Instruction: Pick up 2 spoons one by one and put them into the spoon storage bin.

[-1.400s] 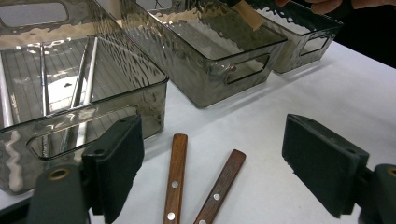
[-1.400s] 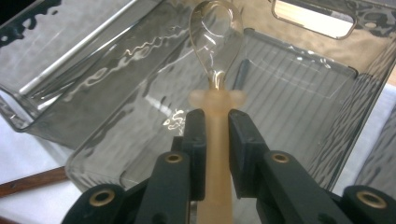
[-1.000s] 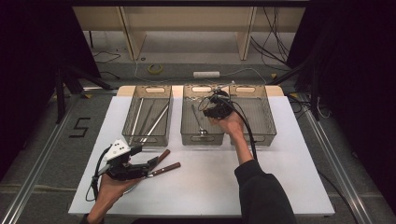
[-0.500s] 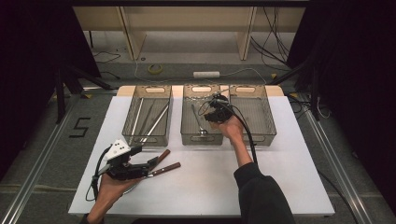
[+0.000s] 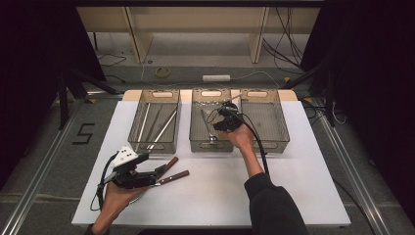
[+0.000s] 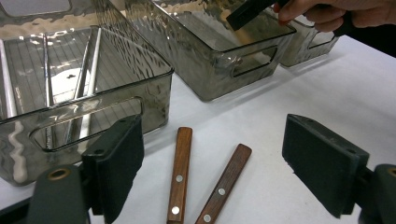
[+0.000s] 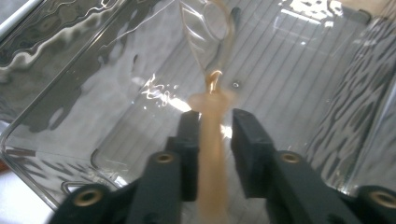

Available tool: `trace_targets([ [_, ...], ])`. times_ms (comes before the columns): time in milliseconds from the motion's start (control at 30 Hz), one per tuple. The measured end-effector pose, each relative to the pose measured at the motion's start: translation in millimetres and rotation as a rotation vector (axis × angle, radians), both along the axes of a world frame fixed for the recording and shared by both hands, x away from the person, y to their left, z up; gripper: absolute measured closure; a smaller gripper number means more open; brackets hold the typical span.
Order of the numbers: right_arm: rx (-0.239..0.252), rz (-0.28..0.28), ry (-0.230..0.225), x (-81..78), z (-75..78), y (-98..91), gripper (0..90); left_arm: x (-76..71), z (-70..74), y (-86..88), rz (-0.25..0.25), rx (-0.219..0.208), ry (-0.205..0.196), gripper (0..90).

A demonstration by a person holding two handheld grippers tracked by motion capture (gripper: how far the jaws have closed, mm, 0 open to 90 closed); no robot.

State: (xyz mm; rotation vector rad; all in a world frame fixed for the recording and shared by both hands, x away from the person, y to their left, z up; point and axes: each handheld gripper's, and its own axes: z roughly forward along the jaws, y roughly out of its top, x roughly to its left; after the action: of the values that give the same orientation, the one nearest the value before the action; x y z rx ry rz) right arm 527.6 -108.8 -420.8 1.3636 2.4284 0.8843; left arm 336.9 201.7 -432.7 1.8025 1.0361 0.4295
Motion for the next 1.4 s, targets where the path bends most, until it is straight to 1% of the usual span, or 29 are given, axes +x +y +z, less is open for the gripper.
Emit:
trace_targets([
  [33, 0.000, -0.002, -0.004, -0.6, 1.0, -0.2, 68.7, 0.3, -0.2, 0.3, 0.000, 0.003, 0.003, 20.2],
  [67, 0.012, -0.003, -0.005, -1.1, 2.8, -1.1, 66.0, 0.6, -0.4, 0.4, 0.002, 0.005, 0.004, 20.2],
  [133, 0.016, -0.007, -0.015, -2.1, 6.1, -2.6, 63.5, 1.0, -0.7, 0.7, 0.007, 0.003, 0.010, 20.2],
  [200, 0.033, 0.006, -0.028, -4.0, 11.2, -6.3, 60.6, 1.6, -1.0, 1.1, 0.009, 0.006, 0.011, 20.2],
  [267, 0.042, 0.014, -0.035, -6.8, 15.4, -9.5, 57.2, 2.7, -1.7, 1.4, 0.011, 0.012, 0.021, 20.2],
  [333, 0.049, 0.035, -0.042, -11.2, 19.5, -12.8, 54.4, 3.9, -2.2, 1.8, 0.013, 0.016, 0.031, 20.2],
  [367, 0.054, 0.047, -0.056, -14.2, 21.9, -14.8, 53.6, 4.4, -2.7, 1.8, 0.015, 0.019, 0.036, 20.1],
  [400, 0.069, 0.059, -0.061, -17.9, 24.6, -16.8, 52.8, 5.2, -3.0, 2.2, 0.013, 0.027, 0.041, 20.2],
  [500, 0.127, 0.088, -0.077, -29.8, 31.3, -23.5, 49.9, 7.4, -4.0, 2.0, 0.016, 0.033, 0.057, 20.1],
  [567, 0.138, 0.110, -0.090, -38.6, 33.6, -26.7, 47.0, 8.8, -4.5, 1.9, 0.017, 0.039, 0.068, 20.2],
  [733, 0.171, 0.156, -0.111, -60.8, 36.5, -36.0, 43.4, 11.5, -6.2, 0.6, 0.010, 0.065, 0.095, 20.6],
  [800, 0.180, 0.170, -0.119, -69.1, 36.5, -40.0, 42.0, 12.3, -6.4, 0.1, 0.007, 0.077, 0.098, 20.9],
  [867, 0.185, 0.184, -0.125, -77.1, 36.0, -43.9, 40.6, 13.3, -6.5, -0.4, 0.005, 0.083, 0.109, 21.1],
  [967, 0.202, 0.201, -0.133, -89.1, 34.3, -50.1, 39.3, 15.2, -7.1, -1.1, 0.006, 0.104, 0.130, 21.4],
  [1100, 0.198, 0.228, -0.145, -107.1, 30.1, -56.8, 37.6, 17.1, -7.1, -1.6, 0.006, 0.136, 0.143, 22.8],
  [1167, 0.209, 0.232, -0.156, -115.7, 27.1, -61.2, 37.1, 19.1, -7.8, -1.4, 0.007, 0.140, 0.160, 22.9],
  [1267, 0.231, 0.231, -0.157, -126.4, 22.4, -68.1, 36.9, 21.5, -8.4, -2.4, 0.005, 0.152, 0.181, 22.9],
  [1400, 0.250, 0.229, -0.161, -137.6, 16.0, -76.7, 36.1, 23.4, -8.0, -3.8, 0.005, 0.183, 0.187, 23.3],
])
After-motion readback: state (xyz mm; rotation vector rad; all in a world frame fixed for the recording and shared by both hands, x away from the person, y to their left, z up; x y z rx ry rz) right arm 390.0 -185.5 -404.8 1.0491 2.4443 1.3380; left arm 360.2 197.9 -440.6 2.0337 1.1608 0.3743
